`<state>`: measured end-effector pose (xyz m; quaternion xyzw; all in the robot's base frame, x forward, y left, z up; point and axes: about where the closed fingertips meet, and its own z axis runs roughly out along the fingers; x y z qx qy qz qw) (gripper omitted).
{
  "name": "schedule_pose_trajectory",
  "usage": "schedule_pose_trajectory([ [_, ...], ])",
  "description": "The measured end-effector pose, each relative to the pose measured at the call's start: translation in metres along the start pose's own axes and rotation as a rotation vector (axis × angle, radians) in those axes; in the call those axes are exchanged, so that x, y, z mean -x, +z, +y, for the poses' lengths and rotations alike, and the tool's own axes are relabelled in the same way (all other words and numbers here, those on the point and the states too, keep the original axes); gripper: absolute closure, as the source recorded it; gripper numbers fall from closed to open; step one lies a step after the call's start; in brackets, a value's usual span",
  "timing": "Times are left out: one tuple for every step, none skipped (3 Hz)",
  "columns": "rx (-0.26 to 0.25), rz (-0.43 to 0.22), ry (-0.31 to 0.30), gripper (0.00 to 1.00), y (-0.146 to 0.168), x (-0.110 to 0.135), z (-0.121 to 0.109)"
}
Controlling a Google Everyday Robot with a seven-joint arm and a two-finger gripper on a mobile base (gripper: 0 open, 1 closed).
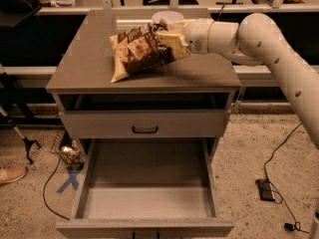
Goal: Pick brown chip bag from middle drawer and place on counter
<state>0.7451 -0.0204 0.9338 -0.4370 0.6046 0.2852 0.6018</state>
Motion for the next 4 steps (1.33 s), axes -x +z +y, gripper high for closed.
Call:
schedule_pose_trajectory([
  [-0.003,0.004,0.003,0.0,-0.003,-0.001,-0.005],
  [-0.007,0.004,0.004,0.0,-0.004,-0.001,-0.007],
  [-0.072,-0.004,-0.018,0.0,-0.03,0.009,-0.031],
  [-0.151,-0.012,-0.061,0.0,-0.063,0.025,-0.063],
])
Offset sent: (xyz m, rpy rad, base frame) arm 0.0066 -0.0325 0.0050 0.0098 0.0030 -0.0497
